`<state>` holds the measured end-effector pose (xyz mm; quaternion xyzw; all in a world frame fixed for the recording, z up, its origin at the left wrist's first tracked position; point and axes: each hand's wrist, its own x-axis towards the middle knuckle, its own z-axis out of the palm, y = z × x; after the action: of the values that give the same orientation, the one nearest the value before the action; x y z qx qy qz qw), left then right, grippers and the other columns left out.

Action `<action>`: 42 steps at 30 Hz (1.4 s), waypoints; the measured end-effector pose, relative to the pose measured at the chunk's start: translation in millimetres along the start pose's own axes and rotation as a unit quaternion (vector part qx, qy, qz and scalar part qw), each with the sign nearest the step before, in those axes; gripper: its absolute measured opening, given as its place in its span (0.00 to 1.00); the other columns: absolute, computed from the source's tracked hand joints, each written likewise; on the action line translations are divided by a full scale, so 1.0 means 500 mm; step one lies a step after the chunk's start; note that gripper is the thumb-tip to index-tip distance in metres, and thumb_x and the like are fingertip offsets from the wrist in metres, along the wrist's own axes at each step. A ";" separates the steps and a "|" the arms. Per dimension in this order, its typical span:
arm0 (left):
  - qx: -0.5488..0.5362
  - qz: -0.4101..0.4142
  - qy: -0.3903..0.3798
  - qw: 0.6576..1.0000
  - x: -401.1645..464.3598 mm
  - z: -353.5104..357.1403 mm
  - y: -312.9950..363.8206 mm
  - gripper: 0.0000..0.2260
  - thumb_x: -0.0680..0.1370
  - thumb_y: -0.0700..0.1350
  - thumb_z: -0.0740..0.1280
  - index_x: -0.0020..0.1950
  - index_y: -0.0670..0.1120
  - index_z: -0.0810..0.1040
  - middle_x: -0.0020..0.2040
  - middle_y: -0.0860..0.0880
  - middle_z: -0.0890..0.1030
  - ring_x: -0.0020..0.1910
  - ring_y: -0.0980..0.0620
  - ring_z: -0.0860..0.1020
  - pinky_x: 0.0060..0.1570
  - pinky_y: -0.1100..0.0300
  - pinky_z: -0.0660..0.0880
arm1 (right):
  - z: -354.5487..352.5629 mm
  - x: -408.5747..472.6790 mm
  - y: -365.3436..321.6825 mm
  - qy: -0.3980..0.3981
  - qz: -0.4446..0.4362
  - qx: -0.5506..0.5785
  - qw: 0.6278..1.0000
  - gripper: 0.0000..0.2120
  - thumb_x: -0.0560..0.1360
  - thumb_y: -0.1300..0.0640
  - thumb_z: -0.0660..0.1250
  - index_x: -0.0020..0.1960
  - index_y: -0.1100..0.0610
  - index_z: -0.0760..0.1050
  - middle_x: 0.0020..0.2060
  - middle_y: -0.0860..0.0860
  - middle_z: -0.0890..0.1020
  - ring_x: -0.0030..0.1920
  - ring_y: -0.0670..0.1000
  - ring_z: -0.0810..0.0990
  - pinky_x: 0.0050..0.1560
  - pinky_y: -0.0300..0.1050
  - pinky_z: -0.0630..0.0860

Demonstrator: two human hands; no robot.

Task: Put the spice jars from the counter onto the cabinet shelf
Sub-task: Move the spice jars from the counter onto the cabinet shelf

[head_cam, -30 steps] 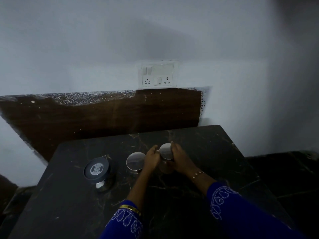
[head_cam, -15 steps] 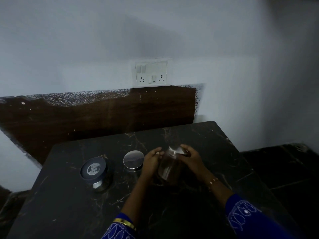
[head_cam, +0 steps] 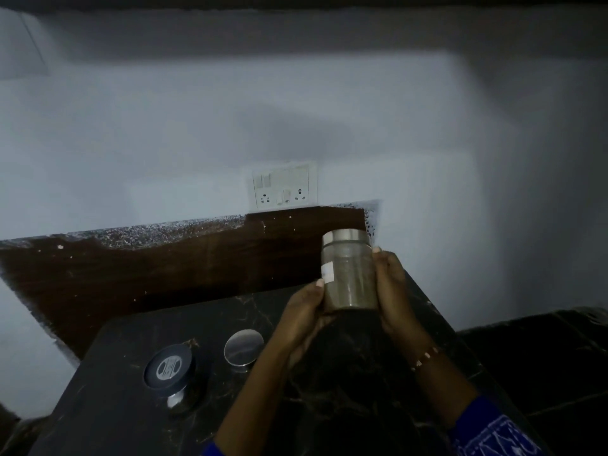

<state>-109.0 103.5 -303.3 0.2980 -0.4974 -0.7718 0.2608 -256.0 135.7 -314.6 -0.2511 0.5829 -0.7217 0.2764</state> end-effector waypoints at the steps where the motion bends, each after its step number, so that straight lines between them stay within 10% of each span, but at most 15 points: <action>1: 0.041 0.031 0.012 0.999 0.002 0.008 0.007 0.13 0.81 0.44 0.56 0.64 0.44 0.71 0.59 0.42 0.78 0.57 0.46 0.78 0.54 0.54 0.78 | -0.002 0.006 -0.013 0.004 -0.017 -0.032 0.999 0.08 0.81 0.54 0.56 0.50 0.54 0.73 0.49 0.57 0.79 0.49 0.57 0.79 0.54 0.54 0.77; 6: 0.155 0.184 0.075 0.968 0.009 0.043 0.040 0.19 0.76 0.40 0.65 0.66 0.44 0.71 0.50 0.48 0.80 0.49 0.54 0.80 0.42 0.68 0.80 | -0.015 0.012 -0.076 -0.053 -0.040 -0.054 0.996 0.10 0.81 0.57 0.55 0.57 0.57 0.73 0.49 0.52 0.79 0.41 0.43 0.77 0.38 0.33 0.75; 20: 0.217 0.454 0.087 0.860 0.062 0.246 0.376 0.19 0.77 0.42 0.63 0.68 0.47 0.70 0.60 0.51 0.76 0.50 0.66 0.74 0.50 0.66 0.77 | -0.009 0.126 -0.455 -0.114 -0.261 0.020 0.958 0.19 0.76 0.51 0.64 0.64 0.54 0.67 0.55 0.53 0.79 0.56 0.53 0.80 0.57 0.52 0.78; 27: 0.196 0.529 0.111 0.818 0.050 0.288 0.460 0.19 0.76 0.41 0.65 0.67 0.45 0.70 0.57 0.51 0.76 0.48 0.64 0.76 0.43 0.76 0.75 | 0.005 0.132 -0.572 -0.116 -0.350 -0.035 0.929 0.14 0.77 0.48 0.62 0.58 0.55 0.74 0.48 0.50 0.82 0.48 0.47 0.81 0.40 0.33 0.79; 42: 0.238 0.565 0.186 0.768 0.203 0.399 0.721 0.22 0.75 0.43 0.67 0.69 0.46 0.68 0.58 0.46 0.76 0.53 0.55 0.73 0.52 0.61 0.72 | 0.072 0.323 -0.794 -0.118 -0.410 -0.120 0.897 0.21 0.75 0.53 0.66 0.65 0.58 0.68 0.55 0.55 0.79 0.54 0.53 0.79 0.60 0.50 0.76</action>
<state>-283.8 21.5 74.7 0.1532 -0.6856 -0.2712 0.6579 -389.9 65.2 88.2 -0.5822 0.4738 -0.6607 -0.0093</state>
